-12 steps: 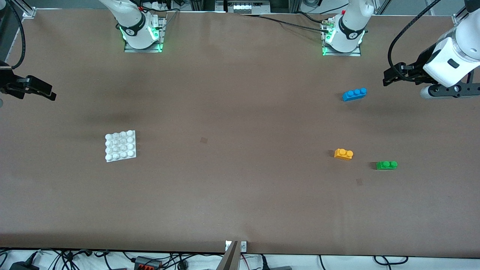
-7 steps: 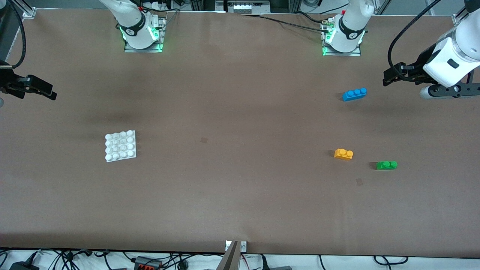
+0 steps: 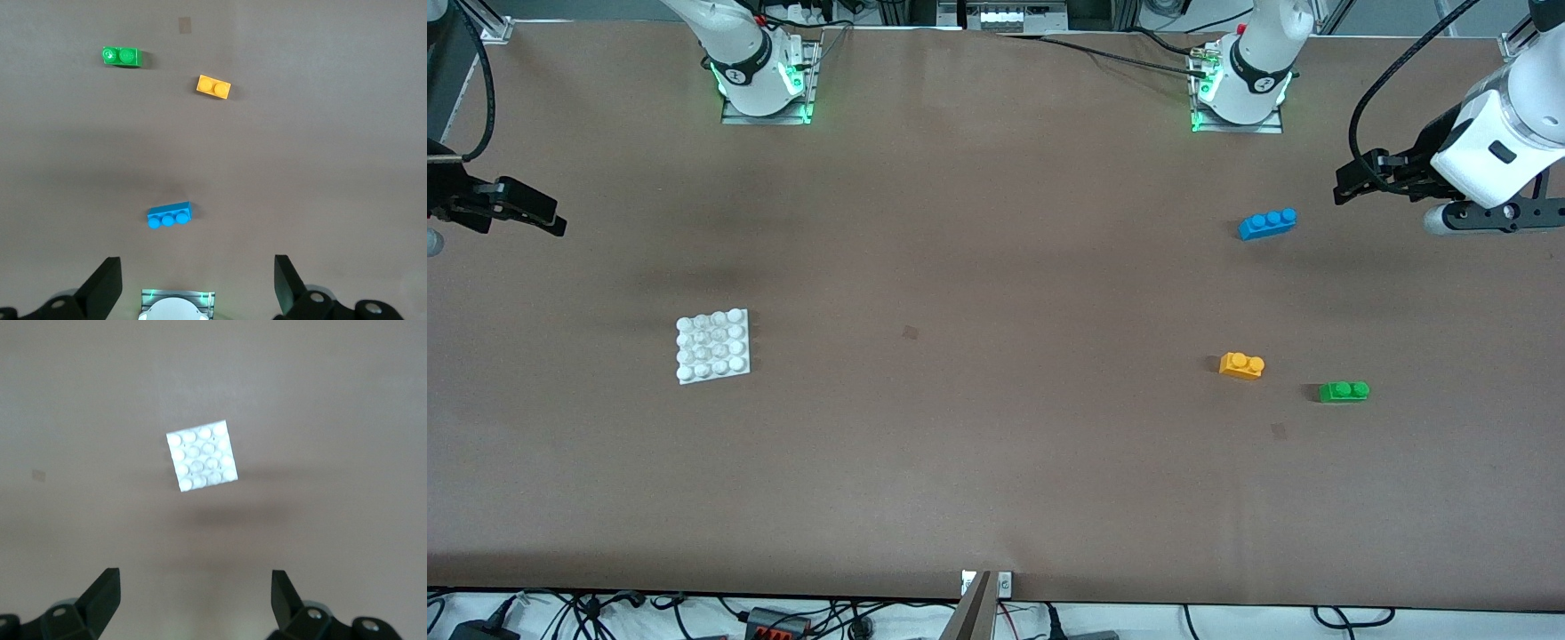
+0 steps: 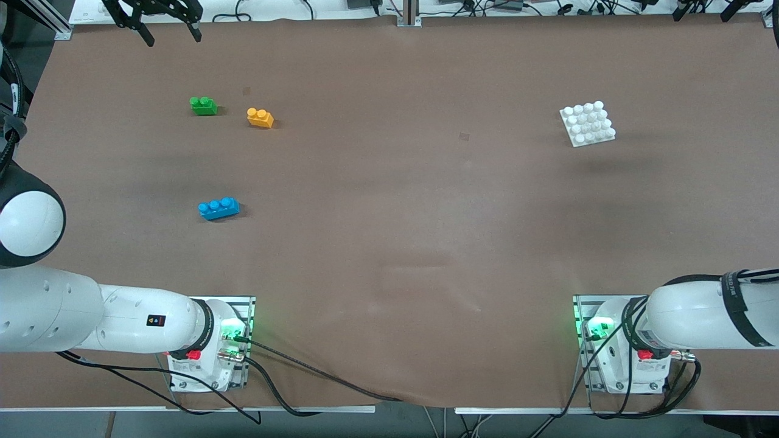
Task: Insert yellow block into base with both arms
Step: 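Reach the right gripper down toward the white base plate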
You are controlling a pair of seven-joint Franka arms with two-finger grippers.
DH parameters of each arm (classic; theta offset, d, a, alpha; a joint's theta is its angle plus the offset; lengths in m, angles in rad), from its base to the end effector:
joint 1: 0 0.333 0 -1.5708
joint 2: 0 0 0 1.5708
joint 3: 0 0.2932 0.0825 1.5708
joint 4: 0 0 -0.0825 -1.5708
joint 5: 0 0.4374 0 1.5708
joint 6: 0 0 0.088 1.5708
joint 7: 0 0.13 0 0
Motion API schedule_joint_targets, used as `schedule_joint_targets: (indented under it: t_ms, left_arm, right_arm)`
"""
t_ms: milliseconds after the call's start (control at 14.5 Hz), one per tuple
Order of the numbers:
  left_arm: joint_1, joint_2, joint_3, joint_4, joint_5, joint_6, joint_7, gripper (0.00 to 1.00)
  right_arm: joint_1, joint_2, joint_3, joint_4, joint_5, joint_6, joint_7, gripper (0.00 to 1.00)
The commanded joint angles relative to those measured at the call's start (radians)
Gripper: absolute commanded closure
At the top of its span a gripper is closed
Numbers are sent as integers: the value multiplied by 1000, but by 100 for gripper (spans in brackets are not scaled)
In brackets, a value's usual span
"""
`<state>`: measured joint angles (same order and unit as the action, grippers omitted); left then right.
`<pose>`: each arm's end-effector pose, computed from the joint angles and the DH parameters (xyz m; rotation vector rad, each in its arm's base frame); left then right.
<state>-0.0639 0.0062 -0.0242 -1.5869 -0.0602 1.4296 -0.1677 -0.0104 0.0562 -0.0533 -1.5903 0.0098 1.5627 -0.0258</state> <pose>0.5861 -0.0603 0.5561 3.0893 0.1174 -0.2631 0.6169 -0.0374 0.5334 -3.1278 0.0599 0.1304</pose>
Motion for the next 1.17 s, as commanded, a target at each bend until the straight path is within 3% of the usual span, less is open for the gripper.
schedule_joint_targets:
  t_ms: [0,138,413,826,1102]
  left_arm:
    - [1,-14,7,-19,-21,11,11,0]
    - [1,-14,6,-19,-21,9,11,0]
    - [3,-15,7,-22,-21,6,13,0]
    - [1,-15,7,-21,-44,-1,16,0]
    - [1,-15,3,-19,-44,-3,14,0]
  right_arm:
    - [7,68,-2,-7,9,-16,15,0]
    - [12,150,-2,-14,-4,-7,7,0]
    - [9,315,-2,-51,-5,196,-14,0]
    - [-3,433,-2,-226,2,621,-48,0]
    - [1,520,0,-226,12,698,-93,0]
